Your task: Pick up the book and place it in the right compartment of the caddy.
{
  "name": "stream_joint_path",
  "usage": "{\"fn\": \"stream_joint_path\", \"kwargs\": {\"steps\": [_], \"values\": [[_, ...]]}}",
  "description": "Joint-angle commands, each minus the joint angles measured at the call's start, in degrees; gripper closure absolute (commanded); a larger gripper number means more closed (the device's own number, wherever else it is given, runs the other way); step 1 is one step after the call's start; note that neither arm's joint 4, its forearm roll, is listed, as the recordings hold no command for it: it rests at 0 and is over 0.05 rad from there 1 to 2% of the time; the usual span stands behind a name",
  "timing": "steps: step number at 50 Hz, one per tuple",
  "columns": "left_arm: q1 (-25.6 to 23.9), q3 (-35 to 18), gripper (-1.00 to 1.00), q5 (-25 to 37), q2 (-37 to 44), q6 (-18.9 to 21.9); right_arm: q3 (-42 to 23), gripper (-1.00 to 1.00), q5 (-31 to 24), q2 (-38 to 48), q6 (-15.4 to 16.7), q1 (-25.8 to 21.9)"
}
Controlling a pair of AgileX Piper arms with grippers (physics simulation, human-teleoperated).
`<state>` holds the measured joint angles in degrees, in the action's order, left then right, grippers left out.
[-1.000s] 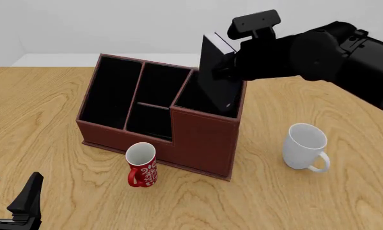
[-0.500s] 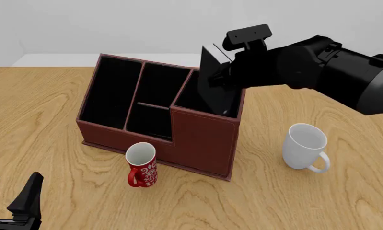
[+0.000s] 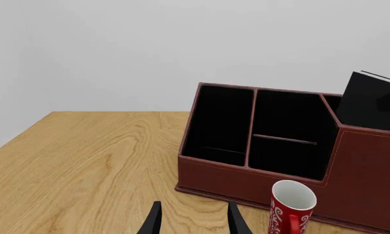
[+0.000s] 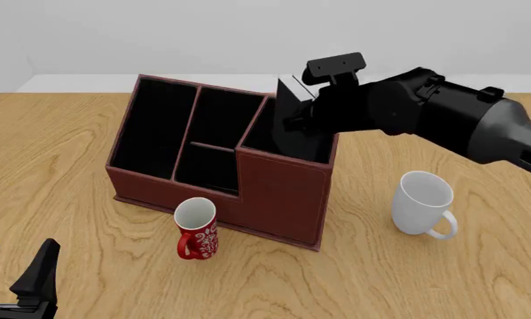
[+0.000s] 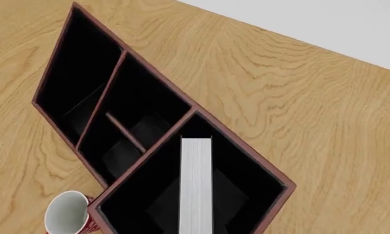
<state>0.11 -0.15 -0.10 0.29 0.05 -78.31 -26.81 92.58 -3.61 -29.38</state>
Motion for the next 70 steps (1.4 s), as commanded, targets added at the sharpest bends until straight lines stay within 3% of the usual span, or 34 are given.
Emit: {"fn": "stream_joint_path", "kwargs": {"steps": [1, 17, 18, 41, 58, 70], "values": [[0.0, 0.0, -1.00, 0.0, 0.0, 0.0, -0.2, 1.00, 1.3, 1.3, -1.5, 0.4], [0.0, 0.0, -1.00, 0.0, 0.0, 0.0, -1.1, 1.00, 1.6, 3.9, -0.9, 1.7], [0.0, 0.0, -1.00, 0.0, 0.0, 0.0, -1.1, -1.00, 1.7, 3.8, -1.4, 1.6], [0.0, 0.0, -1.00, 0.0, 0.0, 0.0, -2.2, -1.00, -1.1, -0.9, 0.8, 2.3], [0.0, 0.0, -1.00, 0.0, 0.0, 0.0, 8.3, -1.00, 2.6, -12.1, 1.2, 0.9], [0.0, 0.0, -1.00, 0.0, 0.0, 0.0, 17.2, -1.00, 4.5, -23.4, 3.4, 1.5]]}}
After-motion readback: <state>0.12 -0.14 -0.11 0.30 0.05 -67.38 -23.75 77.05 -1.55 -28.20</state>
